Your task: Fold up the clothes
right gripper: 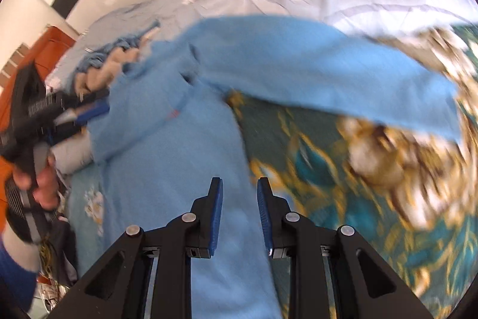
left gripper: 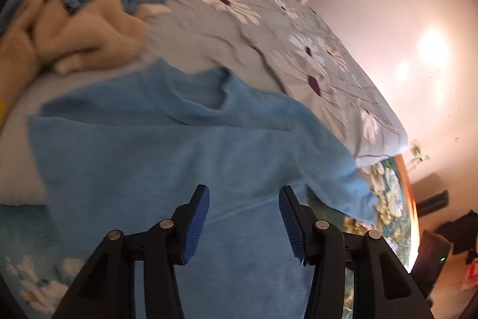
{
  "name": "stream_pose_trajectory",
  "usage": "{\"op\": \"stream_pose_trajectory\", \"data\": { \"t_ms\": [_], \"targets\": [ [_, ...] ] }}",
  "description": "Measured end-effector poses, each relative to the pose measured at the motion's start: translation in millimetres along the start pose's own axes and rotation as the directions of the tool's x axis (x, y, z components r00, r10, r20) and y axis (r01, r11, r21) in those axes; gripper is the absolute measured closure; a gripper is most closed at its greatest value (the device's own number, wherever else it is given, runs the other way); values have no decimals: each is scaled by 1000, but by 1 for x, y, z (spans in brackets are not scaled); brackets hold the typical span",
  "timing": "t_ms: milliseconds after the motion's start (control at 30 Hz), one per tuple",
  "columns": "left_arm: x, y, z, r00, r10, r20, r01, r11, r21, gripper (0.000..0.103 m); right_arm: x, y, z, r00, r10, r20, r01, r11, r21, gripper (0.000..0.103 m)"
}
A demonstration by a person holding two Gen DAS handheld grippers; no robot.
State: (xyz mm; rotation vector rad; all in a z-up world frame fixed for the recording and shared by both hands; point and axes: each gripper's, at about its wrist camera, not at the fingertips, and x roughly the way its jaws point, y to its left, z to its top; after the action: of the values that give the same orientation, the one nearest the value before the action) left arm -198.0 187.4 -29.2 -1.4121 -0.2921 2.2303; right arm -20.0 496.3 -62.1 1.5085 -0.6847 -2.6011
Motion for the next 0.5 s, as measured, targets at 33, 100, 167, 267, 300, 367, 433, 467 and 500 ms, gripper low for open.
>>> {"op": "stream_pose_trajectory", "data": {
  "t_ms": [33,100,167,267,300,367,433,467,500],
  "targets": [
    [-12,17,4,998,55,33,-55,998,-17,47,4,8,13,1000,21,18,-21,1000,-14,79],
    [-24,51,13,994,102,49,-97,991,-95,46,12,24,40,997,59,52,-57,998,-41,71],
    [-35,86,23,988,141,57,-129,976,-178,46,24,35,64,993,90,69,-87,995,-55,68],
    [-35,121,35,988,148,45,-131,955,-266,46,50,47,97,993,99,63,-95,994,-62,68],
    [-32,129,37,990,138,37,-122,950,-287,46,61,49,106,995,87,48,-85,995,-59,68],
    [-24,138,41,993,113,19,-101,943,-317,46,77,52,118,998,64,21,-63,997,-53,67],
    [-15,142,43,994,112,4,-105,943,-317,46,91,52,124,998,57,-10,-57,997,-54,68],
    [-11,142,44,992,126,-8,-122,943,-309,46,98,52,127,998,51,-24,-52,997,-53,67],
    [-7,143,44,989,145,-21,-144,943,-298,46,103,52,129,999,38,-33,-40,998,-46,68]
  ]
}}
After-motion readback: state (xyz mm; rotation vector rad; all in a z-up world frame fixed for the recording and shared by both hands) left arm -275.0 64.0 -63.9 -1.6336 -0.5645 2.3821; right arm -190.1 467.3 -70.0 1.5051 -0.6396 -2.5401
